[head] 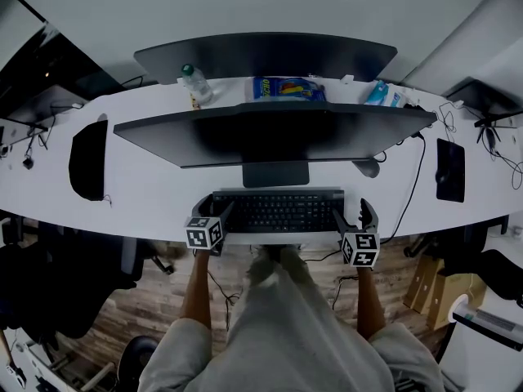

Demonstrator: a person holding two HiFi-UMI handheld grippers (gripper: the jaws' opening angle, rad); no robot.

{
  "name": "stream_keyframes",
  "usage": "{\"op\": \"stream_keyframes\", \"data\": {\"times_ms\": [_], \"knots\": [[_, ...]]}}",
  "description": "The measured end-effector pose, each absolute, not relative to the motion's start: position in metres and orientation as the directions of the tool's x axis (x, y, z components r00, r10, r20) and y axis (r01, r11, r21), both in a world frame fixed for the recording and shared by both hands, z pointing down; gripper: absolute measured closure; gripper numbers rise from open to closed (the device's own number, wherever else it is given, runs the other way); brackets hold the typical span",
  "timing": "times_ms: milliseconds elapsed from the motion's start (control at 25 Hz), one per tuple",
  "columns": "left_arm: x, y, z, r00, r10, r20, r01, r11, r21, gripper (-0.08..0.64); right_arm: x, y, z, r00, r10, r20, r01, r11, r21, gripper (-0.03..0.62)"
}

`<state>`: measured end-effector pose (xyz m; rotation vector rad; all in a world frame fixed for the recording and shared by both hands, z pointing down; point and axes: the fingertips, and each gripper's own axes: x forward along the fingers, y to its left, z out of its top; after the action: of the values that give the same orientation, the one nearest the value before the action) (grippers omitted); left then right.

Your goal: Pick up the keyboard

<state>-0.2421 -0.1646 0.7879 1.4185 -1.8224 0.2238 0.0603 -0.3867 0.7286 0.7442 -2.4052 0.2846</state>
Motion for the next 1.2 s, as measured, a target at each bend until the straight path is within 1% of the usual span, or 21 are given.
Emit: {"op": "stream_keyframes", "data": {"times_ms": [120,440,680,960,1200], "knots": [[-0.238,-0.17,0.788,-0.027,-0.736,0.676,-0.87,0.35,0.347,0.229,0.06,-0.387,0.731,-0.665,-0.439,0.604,-0.571,0.82,-0.032,0.224],[-0.238,-0.171,0.79,-0.048,-0.744,0.667,-0.852,0.379,0.362,0.225,0.066,-0.386,0.74,-0.674,-0.416,0.611,-0.579,0.811,-0.087,0.215],[-0.239,-0.172,0.789,-0.083,-0.739,0.668,-0.848,0.405,0.343,0.222,0.064,-0.382,0.76,-0.683,-0.361,0.635,-0.584,0.792,-0.179,0.183],[-0.237,-0.173,0.789,-0.088,-0.741,0.666,-0.85,0.404,0.338,0.221,0.052,-0.379,0.784,-0.709,-0.274,0.65,-0.583,0.747,-0.321,0.17],[-0.236,-0.173,0.789,-0.09,-0.743,0.663,-0.851,0.404,0.337,0.221,0.035,-0.38,0.792,-0.711,-0.247,0.658,-0.574,0.745,-0.341,0.17]]}}
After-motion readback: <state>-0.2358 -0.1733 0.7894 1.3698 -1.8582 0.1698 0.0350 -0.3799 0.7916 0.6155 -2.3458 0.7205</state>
